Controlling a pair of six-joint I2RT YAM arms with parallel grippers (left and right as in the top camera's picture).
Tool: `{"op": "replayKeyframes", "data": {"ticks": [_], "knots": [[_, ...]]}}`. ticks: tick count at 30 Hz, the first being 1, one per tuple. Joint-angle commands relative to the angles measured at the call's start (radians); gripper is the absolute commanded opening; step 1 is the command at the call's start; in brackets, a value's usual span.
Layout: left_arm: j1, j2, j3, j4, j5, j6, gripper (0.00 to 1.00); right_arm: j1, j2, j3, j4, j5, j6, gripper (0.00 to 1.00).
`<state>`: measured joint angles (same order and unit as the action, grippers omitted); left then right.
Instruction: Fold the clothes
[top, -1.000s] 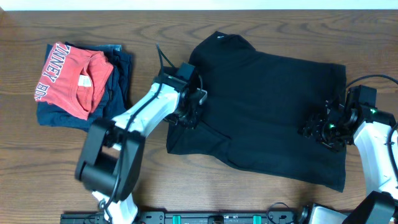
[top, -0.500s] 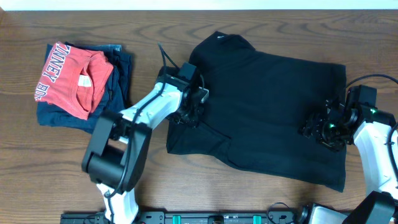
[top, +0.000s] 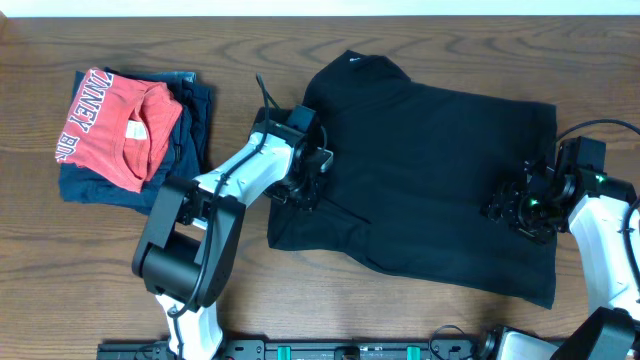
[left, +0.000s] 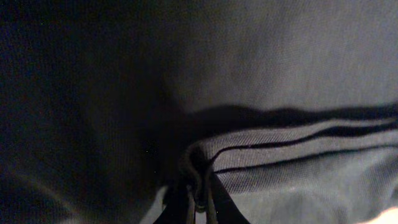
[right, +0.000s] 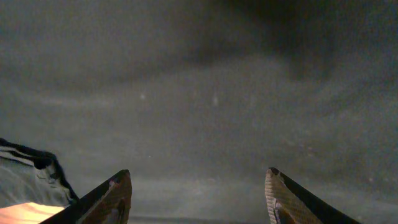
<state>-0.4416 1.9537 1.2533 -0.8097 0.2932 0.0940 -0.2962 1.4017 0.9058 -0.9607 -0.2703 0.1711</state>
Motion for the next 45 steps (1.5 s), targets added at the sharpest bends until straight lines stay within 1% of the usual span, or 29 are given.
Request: {"op": "replayKeyframes", "data": {"ticks": [1,4,8,9,11,12,18,22,24,26,29,32,38,40,41,42,43,44,45], "knots": [[-0.002,-0.071,0.027,-0.025,0.009,0.003,0.06,-0.006,-0.004,-0.001,0.003,0.036,0.016,0.67],[-0.002,-0.126,0.027,-0.047,0.009,0.003,0.06,-0.010,-0.004,-0.001,0.003,0.089,0.069,0.68],[-0.002,-0.178,0.027,-0.062,0.009,0.003,0.06,-0.041,-0.003,-0.001,-0.012,0.134,0.149,0.76],[-0.002,-0.190,0.027,-0.069,0.009,0.003,0.06,-0.056,-0.003,-0.001,-0.021,0.146,0.175,0.80],[-0.002,-0.209,0.027,-0.087,0.008,0.003,0.06,-0.101,-0.003,-0.006,-0.023,0.172,0.225,0.85],[-0.002,-0.218,0.027,-0.095,0.008,0.003,0.06,-0.125,-0.003,-0.009,-0.022,0.178,0.240,0.86],[-0.002,-0.236,0.027,-0.130,-0.033,0.003,0.06,-0.311,-0.003,-0.046,-0.040,0.177,0.255,0.81],[-0.002,-0.236,0.027,-0.148,-0.033,0.002,0.06,-0.433,-0.003,-0.097,-0.042,0.177,0.255,0.68],[-0.002,-0.236,0.027,-0.160,-0.033,0.002,0.06,-0.482,-0.003,-0.138,-0.035,0.185,0.254,0.66],[-0.002,-0.238,0.027,-0.174,-0.033,0.003,0.06,-0.525,-0.003,-0.189,-0.012,0.213,0.254,0.59],[-0.002,-0.242,0.027,-0.182,-0.033,0.003,0.06,-0.565,-0.003,-0.254,0.042,0.232,0.254,0.56],[-0.002,-0.253,0.027,-0.188,-0.033,0.002,0.06,-0.583,-0.003,-0.303,0.071,0.245,0.254,0.49],[-0.002,-0.298,0.027,-0.193,-0.033,0.002,0.06,-0.582,-0.003,-0.332,0.094,0.259,0.255,0.47],[-0.002,-0.315,0.027,-0.193,-0.033,0.002,0.06,-0.582,-0.003,-0.332,0.103,0.260,0.255,0.44],[-0.002,-0.324,0.027,-0.194,-0.033,0.002,0.06,-0.582,-0.003,-0.332,0.105,0.263,0.255,0.37],[-0.002,-0.333,0.027,-0.195,-0.033,0.002,0.06,-0.582,-0.003,-0.332,0.109,0.262,0.255,0.25],[-0.002,-0.342,0.027,-0.195,-0.033,0.002,0.06,-0.582,-0.003,-0.332,0.113,0.262,0.255,0.15],[-0.002,-0.352,0.027,-0.196,-0.033,0.002,0.06,-0.582,-0.003,-0.329,0.117,0.262,0.255,0.03],[-0.002,-0.364,0.027,-0.196,-0.033,0.002,0.06,-0.582,-0.003,-0.320,0.112,0.254,0.255,0.01]]}}
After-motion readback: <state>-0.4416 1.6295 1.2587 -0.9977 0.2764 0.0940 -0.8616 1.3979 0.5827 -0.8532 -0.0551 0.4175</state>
